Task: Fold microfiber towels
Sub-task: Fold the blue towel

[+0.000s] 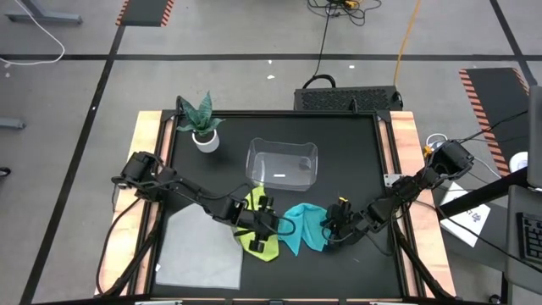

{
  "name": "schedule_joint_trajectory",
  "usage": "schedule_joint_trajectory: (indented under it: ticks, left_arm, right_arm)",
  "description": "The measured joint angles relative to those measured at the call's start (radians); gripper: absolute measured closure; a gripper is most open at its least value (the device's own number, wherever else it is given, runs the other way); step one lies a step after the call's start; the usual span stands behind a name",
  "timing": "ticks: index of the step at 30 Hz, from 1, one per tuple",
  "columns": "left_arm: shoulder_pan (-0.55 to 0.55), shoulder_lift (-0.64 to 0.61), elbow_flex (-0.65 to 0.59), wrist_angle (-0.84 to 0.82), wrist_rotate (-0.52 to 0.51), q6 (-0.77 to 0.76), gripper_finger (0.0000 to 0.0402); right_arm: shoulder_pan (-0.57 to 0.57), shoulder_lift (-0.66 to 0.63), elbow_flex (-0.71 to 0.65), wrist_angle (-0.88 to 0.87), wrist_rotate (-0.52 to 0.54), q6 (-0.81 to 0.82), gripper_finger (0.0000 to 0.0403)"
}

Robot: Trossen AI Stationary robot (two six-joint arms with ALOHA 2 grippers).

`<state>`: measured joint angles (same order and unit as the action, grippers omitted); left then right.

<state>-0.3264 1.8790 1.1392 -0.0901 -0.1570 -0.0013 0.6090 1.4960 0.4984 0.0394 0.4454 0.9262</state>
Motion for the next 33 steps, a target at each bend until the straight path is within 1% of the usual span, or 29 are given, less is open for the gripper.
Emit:
schedule_joint_trajectory:
  ticks: [3,6,12,15,18,20,24,26,28,30,32,33]
  left_arm:
    - [0.008,0.000,0.000,0.080,0.034,0.023,0.0230]
    - [0.025,0.000,0.011,0.136,0.083,0.031,0.0246]
    - [0.090,0.000,0.043,0.153,0.139,0.045,0.0302]
    - [0.112,0.000,0.049,0.148,0.210,0.043,0.0328]
    - [0.117,-0.005,0.049,0.140,0.220,0.040,0.0345]
    - [0.117,-0.010,0.057,0.107,0.220,0.022,0.0351]
    - [0.108,-0.019,0.092,-0.144,0.203,-0.036,0.0352]
    - [0.108,-0.020,0.096,-0.192,0.205,-0.077,0.0352]
    - [0.108,-0.021,0.096,-0.222,0.247,-0.101,0.0352]
    - [0.107,-0.021,0.096,-0.215,0.307,-0.117,0.0352]
    - [0.100,-0.022,0.096,-0.217,0.362,-0.113,0.0349]
    - [0.092,-0.022,0.096,-0.227,0.373,-0.104,0.0344]
  right_arm:
    - [0.000,0.000,0.000,0.000,0.001,-0.004,0.0403]
    - [0.000,0.001,0.000,0.000,0.018,-0.014,0.0403]
    - [-0.001,0.001,0.000,-0.002,0.032,-0.023,0.0403]
    - [-0.001,0.001,0.000,-0.002,0.033,-0.030,0.0403]
    - [-0.001,0.001,0.000,-0.002,0.033,-0.038,0.0403]
    - [-0.001,0.001,0.000,-0.002,0.033,-0.047,0.0403]
    - [-0.001,0.001,0.000,-0.002,0.033,-0.049,0.0403]
    - [-0.001,0.001,0.000,-0.002,0.033,-0.049,0.0403]
    - [-0.001,0.001,0.000,-0.003,0.033,-0.049,0.0403]
    - [-0.001,0.001,0.000,-0.003,0.033,-0.049,0.0403]
    - [0.000,0.001,0.000,-0.003,0.033,-0.049,0.0403]
    - [0.001,0.001,0.000,-0.003,0.033,-0.049,0.0403]
